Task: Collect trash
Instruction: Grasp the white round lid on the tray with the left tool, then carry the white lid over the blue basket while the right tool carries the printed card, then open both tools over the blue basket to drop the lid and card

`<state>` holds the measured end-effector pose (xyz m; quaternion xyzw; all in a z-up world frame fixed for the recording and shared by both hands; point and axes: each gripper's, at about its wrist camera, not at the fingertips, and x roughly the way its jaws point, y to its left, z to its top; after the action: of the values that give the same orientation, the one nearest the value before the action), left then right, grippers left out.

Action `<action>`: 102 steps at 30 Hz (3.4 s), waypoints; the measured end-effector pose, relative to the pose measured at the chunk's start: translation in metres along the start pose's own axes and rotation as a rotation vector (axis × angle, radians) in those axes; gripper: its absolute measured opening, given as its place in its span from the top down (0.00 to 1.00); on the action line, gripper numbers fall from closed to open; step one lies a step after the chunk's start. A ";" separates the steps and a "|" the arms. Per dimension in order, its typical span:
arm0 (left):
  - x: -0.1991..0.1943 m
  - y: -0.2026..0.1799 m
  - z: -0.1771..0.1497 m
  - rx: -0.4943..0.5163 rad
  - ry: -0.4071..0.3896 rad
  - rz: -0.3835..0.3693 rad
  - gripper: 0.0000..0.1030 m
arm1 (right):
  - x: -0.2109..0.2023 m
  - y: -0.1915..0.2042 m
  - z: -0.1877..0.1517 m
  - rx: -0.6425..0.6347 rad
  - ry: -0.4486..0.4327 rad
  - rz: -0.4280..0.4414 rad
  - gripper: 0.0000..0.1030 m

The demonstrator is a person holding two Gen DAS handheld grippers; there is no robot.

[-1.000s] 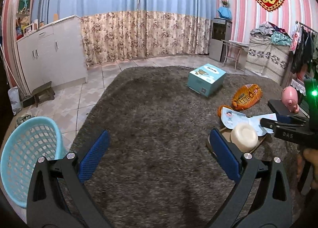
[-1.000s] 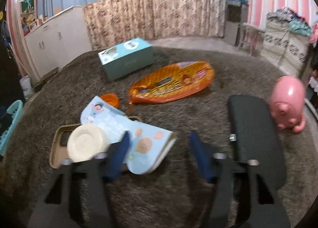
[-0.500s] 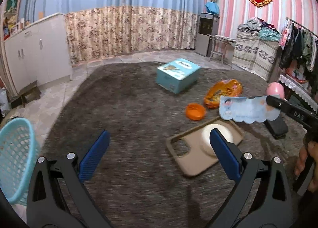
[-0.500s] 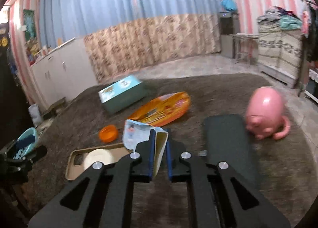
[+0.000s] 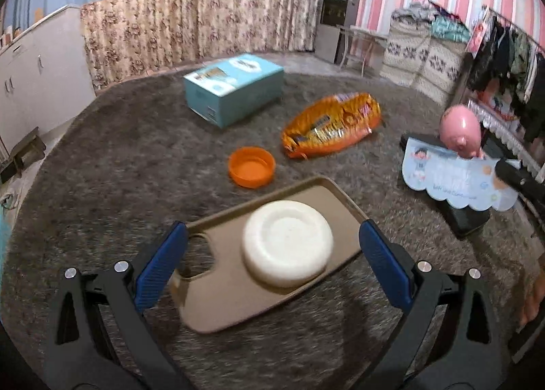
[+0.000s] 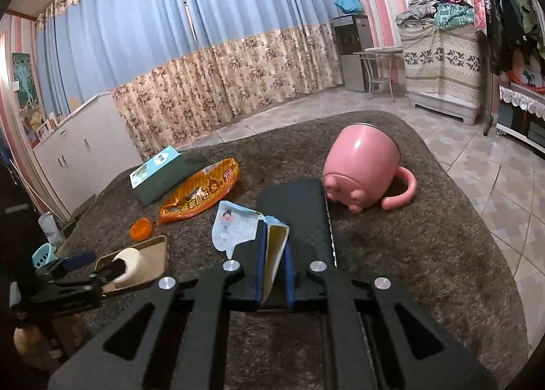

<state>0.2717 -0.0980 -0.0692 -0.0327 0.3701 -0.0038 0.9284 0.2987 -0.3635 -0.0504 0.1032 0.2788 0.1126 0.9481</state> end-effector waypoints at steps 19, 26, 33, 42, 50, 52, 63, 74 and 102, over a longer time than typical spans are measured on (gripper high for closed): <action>-0.028 0.014 0.007 0.004 -0.024 -0.064 0.41 | -0.013 0.023 0.006 -0.038 -0.034 0.020 0.91; -0.079 0.056 0.014 -0.007 -0.104 0.002 0.41 | -0.015 0.065 0.014 -0.067 -0.045 0.082 0.91; -0.125 0.124 0.004 -0.081 -0.159 0.096 0.41 | -0.002 0.130 0.010 -0.133 -0.026 0.168 0.91; -0.155 0.220 -0.020 -0.184 -0.162 0.223 0.41 | 0.013 0.222 -0.003 -0.217 -0.002 0.286 0.91; -0.169 0.290 -0.040 -0.254 -0.157 0.317 0.41 | 0.025 0.300 -0.018 -0.300 0.018 0.374 0.91; -0.170 0.304 -0.045 -0.272 -0.153 0.333 0.41 | 0.030 0.315 -0.021 -0.301 0.026 0.395 0.91; -0.169 0.376 -0.077 -0.374 -0.137 0.402 0.41 | 0.042 0.392 -0.042 -0.339 0.057 0.484 0.91; -0.159 0.420 -0.101 -0.402 -0.116 0.442 0.41 | 0.056 0.437 -0.065 -0.360 0.092 0.547 0.91; -0.188 0.432 -0.106 -0.398 -0.162 0.479 0.20 | 0.071 0.507 -0.124 -0.436 0.182 0.588 0.90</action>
<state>0.0550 0.3329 -0.0443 -0.1259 0.2855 0.2898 0.9048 0.2095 0.1557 -0.0571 -0.0359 0.2900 0.4452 0.8464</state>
